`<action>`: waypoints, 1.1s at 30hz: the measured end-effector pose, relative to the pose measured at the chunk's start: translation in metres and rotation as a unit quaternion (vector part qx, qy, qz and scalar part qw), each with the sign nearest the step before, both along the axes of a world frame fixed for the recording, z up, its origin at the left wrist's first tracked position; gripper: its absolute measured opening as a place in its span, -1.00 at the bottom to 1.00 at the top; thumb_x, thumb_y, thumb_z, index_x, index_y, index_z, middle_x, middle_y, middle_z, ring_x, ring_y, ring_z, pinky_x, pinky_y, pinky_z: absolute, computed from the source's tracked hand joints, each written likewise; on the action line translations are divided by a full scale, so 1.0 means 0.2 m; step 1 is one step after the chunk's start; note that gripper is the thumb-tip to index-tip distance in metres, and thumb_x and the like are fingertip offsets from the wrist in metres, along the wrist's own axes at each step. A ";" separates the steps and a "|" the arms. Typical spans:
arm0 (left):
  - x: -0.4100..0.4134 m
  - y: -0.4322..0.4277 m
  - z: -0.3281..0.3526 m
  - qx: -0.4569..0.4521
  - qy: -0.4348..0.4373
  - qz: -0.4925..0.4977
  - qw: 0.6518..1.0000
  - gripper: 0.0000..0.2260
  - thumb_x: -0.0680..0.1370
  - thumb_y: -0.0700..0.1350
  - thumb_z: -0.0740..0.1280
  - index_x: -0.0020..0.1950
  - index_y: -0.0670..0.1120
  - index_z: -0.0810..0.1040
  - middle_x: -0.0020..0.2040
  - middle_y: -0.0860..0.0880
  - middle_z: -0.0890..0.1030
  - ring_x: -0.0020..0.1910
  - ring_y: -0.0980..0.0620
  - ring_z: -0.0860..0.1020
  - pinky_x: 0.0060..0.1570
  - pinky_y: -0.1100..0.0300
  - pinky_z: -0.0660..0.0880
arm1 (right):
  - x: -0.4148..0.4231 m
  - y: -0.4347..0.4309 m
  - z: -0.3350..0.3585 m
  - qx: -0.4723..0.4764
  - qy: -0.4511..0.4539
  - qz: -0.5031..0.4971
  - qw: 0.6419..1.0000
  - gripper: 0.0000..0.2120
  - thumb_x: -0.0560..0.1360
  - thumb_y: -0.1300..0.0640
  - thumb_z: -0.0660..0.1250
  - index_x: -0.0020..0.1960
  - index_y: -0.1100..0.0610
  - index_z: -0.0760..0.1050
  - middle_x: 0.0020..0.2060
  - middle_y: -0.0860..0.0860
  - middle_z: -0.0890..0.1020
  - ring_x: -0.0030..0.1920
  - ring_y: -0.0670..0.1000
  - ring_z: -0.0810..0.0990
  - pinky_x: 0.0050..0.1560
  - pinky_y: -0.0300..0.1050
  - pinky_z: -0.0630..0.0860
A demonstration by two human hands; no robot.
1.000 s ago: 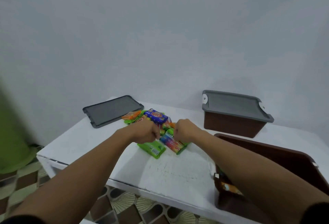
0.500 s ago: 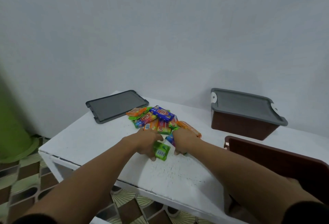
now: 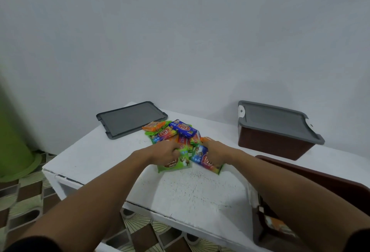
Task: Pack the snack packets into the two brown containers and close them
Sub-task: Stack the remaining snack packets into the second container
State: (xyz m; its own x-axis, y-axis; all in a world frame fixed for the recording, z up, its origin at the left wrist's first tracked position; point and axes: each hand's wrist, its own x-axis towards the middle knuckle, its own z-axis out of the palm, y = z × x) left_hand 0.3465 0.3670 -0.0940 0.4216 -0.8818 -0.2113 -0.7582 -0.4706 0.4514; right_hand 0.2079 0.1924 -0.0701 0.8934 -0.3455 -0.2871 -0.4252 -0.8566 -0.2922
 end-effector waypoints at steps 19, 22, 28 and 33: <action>-0.37 -0.34 0.38 -0.183 -0.121 -0.079 0.972 -0.35 0.34 0.23 0.49 0.35 0.02 0.49 0.12 0.10 0.41 0.04 0.08 0.48 0.03 0.15 0.46 | -0.53 -0.33 0.36 0.015 -0.186 0.006 0.982 -0.47 0.26 0.00 0.59 0.12 -0.05 0.40 -0.05 -0.05 0.57 -0.13 -0.02 0.58 -0.23 -0.20 0.44; -0.53 -0.46 0.43 -0.189 -0.132 -0.105 0.967 -0.25 0.39 0.27 0.49 0.49 -0.02 0.43 0.21 0.07 0.40 0.10 0.09 0.47 0.11 0.13 0.47 | -0.72 -0.43 0.42 -0.044 -0.193 0.019 0.980 -0.52 0.26 -0.07 0.57 0.08 -0.04 0.45 -0.04 -0.02 0.54 -0.11 0.00 0.53 -0.23 -0.21 0.35; -0.88 -0.68 0.42 -0.181 -0.147 -0.143 0.962 -0.26 0.46 0.12 0.49 0.58 -0.04 0.33 0.30 0.04 0.39 0.14 0.09 0.43 0.06 0.23 0.40 | -1.12 -0.61 0.42 -0.075 -0.177 0.005 0.981 -0.35 0.28 -0.09 0.56 0.31 0.05 0.50 0.05 -0.01 0.52 0.02 0.00 0.52 0.04 -0.08 0.48; -1.12 -0.81 0.36 -0.132 -0.147 -0.200 0.960 -0.25 0.41 0.13 0.48 0.56 -0.01 0.35 0.27 0.06 0.38 0.18 0.08 0.44 0.12 0.23 0.40 | -1.39 -0.69 0.36 -0.067 -0.139 -0.012 0.988 -0.26 0.28 -0.12 0.56 0.40 0.02 0.43 0.09 -0.06 0.46 0.05 -0.05 0.48 0.11 -0.14 0.48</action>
State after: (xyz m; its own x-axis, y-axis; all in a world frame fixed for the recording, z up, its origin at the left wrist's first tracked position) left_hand 0.1218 0.2050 -0.0213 0.0461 -0.9920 0.1177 -0.9670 -0.0148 0.2542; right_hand -0.0698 0.0543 0.0011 0.9222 -0.3864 0.0180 -0.3657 -0.8860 -0.2849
